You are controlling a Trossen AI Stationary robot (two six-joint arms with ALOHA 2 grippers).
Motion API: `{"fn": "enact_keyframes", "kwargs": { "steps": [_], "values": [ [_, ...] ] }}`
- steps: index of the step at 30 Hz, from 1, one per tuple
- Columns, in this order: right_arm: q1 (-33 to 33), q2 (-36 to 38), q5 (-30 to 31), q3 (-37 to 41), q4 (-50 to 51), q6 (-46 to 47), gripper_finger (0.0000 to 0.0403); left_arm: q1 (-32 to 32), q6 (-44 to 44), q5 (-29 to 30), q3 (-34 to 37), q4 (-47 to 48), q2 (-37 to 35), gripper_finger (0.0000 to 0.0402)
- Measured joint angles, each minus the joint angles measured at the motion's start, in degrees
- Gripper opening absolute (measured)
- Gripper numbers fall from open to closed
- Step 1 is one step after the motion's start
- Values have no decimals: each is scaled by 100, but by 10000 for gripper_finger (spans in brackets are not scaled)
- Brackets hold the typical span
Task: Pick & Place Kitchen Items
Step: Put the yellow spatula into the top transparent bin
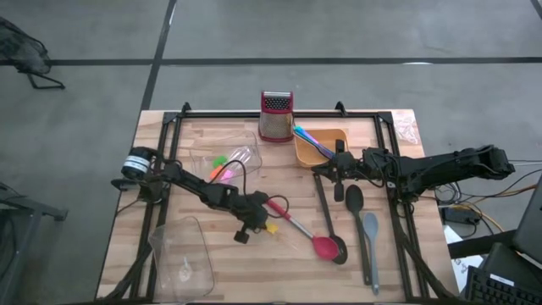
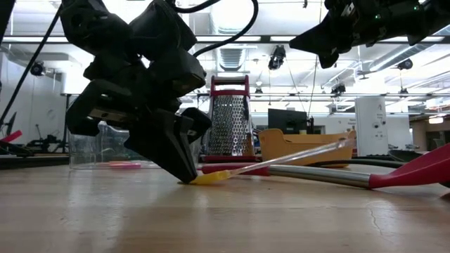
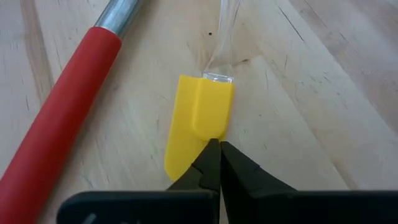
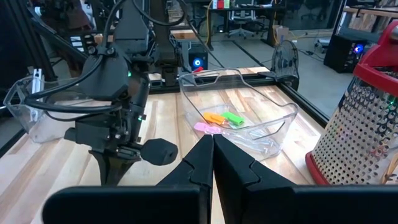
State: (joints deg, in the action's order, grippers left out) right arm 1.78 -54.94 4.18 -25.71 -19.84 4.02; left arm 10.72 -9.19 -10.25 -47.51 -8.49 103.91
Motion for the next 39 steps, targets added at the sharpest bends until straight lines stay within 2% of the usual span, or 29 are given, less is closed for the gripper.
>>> {"fn": "enact_keyframes", "kwargs": {
  "steps": [18,21,25,33,36,39],
  "values": [
    [0,0,0,0,-2,1,8,274,-33,139,-90,-196,-369,1],
    [0,0,0,0,-2,0,8,321,168,385,-178,-375,-379,10],
    [0,0,-1,0,-3,1,8,403,175,624,-440,-378,-302,52],
    [0,0,-2,-2,16,1,8,492,199,632,-1032,-418,311,177],
    [0,0,-1,-2,16,0,8,492,173,657,-1128,-373,528,198],
    [0,0,-1,-2,24,1,8,490,152,680,-1195,-359,739,202]
  ]
}}
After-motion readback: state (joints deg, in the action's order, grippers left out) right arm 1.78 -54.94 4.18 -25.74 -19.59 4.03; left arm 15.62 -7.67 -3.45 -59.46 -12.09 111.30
